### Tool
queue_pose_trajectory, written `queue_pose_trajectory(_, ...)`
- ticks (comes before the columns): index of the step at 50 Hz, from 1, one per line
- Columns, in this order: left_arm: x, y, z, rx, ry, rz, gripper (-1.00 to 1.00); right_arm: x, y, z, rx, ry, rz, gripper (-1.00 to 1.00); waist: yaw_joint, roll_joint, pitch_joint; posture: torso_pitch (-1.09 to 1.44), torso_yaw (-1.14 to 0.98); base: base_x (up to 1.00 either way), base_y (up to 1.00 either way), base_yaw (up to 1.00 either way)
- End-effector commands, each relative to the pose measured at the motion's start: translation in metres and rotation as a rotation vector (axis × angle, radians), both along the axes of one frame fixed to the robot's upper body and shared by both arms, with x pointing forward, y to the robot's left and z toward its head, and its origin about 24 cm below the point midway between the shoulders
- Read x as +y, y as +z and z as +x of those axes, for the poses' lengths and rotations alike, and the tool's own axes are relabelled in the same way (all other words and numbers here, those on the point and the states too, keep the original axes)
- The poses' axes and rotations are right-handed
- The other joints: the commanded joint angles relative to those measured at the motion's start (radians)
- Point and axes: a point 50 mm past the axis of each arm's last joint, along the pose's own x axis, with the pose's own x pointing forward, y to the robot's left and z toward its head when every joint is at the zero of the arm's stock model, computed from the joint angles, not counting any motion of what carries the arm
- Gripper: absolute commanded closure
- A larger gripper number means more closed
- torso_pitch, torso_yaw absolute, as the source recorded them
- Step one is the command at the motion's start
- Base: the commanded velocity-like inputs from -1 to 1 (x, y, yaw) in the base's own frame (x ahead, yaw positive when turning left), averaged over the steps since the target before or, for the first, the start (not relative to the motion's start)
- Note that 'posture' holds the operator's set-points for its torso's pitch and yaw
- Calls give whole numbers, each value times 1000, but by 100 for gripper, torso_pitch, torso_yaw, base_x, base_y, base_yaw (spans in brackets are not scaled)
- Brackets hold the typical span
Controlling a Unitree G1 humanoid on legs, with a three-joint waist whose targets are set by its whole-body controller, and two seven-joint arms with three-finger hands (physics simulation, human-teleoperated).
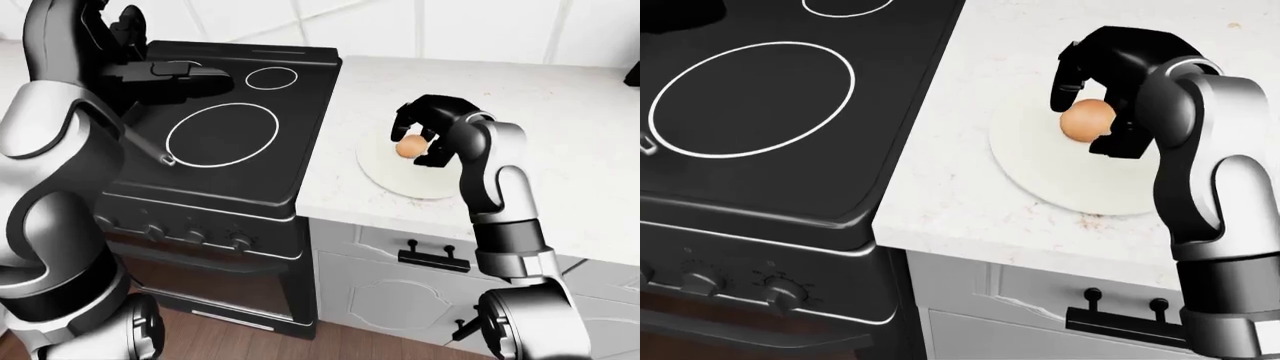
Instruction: Pick the egg from the plate and place it in the pan.
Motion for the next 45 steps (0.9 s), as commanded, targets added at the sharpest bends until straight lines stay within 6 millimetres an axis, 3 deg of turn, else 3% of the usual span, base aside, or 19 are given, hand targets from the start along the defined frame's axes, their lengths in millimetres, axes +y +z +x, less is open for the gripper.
queue_pose_trajectory(1, 1, 15, -8, -84, 7, 4, -100, 2, 19, -3, -78, 12, -1, 4, 0, 2, -28, 0, 0, 0, 0, 0)
queue_pose_trajectory(11, 1, 14, -7, -84, 7, 3, -100, 3, 16, -1, -82, 14, -5, 7, 0, 1, -29, 0, 0, 0, 0, 0)
queue_pose_trajectory(13, 1, 14, -7, -83, 7, 3, -100, 4, 17, 0, -86, 14, -3, 19, 0, 2, -29, 0, 0, 0, 0, 0)
queue_pose_trajectory(22, 1, 13, -7, -82, 6, 2, -100, 4, 27, 0, -101, 12, 0, 36, 0, 2, -28, 0, 0, 0, 0, 0)
queue_pose_trajectory(24, 1, 14, -7, -83, 6, 2, -100, 4, 26, 1, -102, 13, -1, 48, 0, 2, -28, 0, 0, 0, 0, 0)
queue_pose_trajectory(32, 1, 15, -8, -84, 8, 2, -100, 7, 17, 1, -97, 18, 3, 63, 0, 2, -28, 0, 0, 0, 0, 0)
queue_pose_trajectory(36, 1, 15, -7, -83, 6, 3, -100, 7, 26, 1, -117, 16, 9, 100, 0, 2, -29, 0, 0, 0, 0, 0)
queue_pose_trajectory(45, 1, 14, -7, -83, 5, 4, -100, 10, 45, 3, -150, 22, 19, 100, -1, 5, -26, 0, 0, 0, 0, 0)
